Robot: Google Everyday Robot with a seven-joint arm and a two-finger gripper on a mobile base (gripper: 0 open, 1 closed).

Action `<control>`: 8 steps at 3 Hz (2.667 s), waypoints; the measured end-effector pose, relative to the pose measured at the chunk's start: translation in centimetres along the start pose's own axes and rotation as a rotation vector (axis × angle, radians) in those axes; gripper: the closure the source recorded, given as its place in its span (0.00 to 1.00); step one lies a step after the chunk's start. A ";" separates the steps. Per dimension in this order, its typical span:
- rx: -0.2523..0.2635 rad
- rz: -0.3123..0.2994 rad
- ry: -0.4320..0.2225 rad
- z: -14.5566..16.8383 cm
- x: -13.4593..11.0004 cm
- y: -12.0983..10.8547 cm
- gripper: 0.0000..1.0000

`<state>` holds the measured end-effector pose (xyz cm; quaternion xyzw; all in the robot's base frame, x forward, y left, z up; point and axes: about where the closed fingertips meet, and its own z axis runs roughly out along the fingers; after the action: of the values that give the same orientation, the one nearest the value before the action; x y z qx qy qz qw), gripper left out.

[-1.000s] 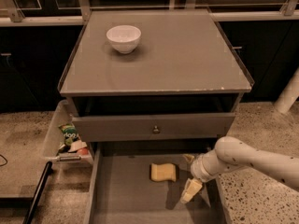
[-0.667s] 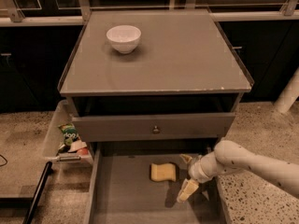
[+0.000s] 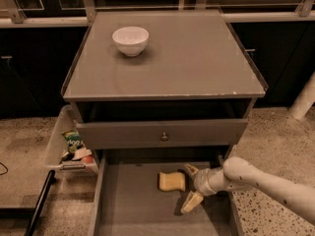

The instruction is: Pick sponge from middle drawer and place on counter

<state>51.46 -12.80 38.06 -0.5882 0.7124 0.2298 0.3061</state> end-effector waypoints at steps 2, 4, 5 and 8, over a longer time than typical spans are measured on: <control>0.000 -0.020 -0.044 2.6 0.5 -1.1 0.00; 0.000 -0.020 -0.044 2.6 0.5 -1.1 0.42; 0.000 -0.020 -0.044 2.6 0.5 -1.1 0.66; -0.003 -0.020 -0.045 2.6 0.4 -1.1 1.00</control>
Offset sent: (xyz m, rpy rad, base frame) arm 0.0256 0.0171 -0.0266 0.0603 -0.0352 0.0250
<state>52.88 -11.52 35.97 -0.5905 0.6991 0.2408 0.3234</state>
